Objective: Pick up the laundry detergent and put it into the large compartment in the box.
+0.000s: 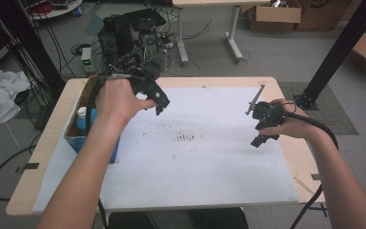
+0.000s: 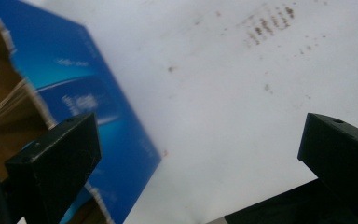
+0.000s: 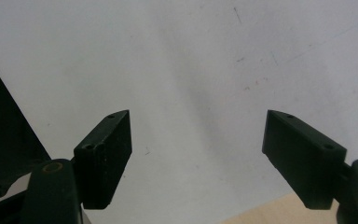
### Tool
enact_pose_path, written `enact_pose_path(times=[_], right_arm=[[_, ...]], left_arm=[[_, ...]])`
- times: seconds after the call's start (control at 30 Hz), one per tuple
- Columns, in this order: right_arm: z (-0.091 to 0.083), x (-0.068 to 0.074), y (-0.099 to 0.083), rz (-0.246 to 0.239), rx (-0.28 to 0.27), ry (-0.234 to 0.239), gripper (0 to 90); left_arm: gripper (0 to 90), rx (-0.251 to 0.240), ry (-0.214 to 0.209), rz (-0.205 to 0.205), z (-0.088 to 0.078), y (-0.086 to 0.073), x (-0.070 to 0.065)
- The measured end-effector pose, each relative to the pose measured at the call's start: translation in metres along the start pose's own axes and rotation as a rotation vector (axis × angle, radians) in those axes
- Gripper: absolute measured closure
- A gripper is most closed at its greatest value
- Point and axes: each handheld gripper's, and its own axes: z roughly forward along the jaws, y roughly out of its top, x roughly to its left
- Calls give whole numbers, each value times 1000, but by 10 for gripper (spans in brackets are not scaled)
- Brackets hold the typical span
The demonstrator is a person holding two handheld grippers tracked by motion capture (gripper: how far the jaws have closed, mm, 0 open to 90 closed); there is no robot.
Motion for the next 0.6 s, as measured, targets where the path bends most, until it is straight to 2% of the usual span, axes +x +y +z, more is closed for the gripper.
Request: enact_pose_path(times=[0.13, 0.27, 0.6], right_arm=[[0, 0, 0, 0, -1, -1, 242], [-1, 1, 1, -3, -2, -1, 242], [0, 0, -2, 4, 5, 0, 242]], left_arm=[[1, 5, -29, 39, 12, 6, -13], [1, 16, -27, 59, 21, 11, -22], [1, 24, -25, 79, 29, 17, -33]])
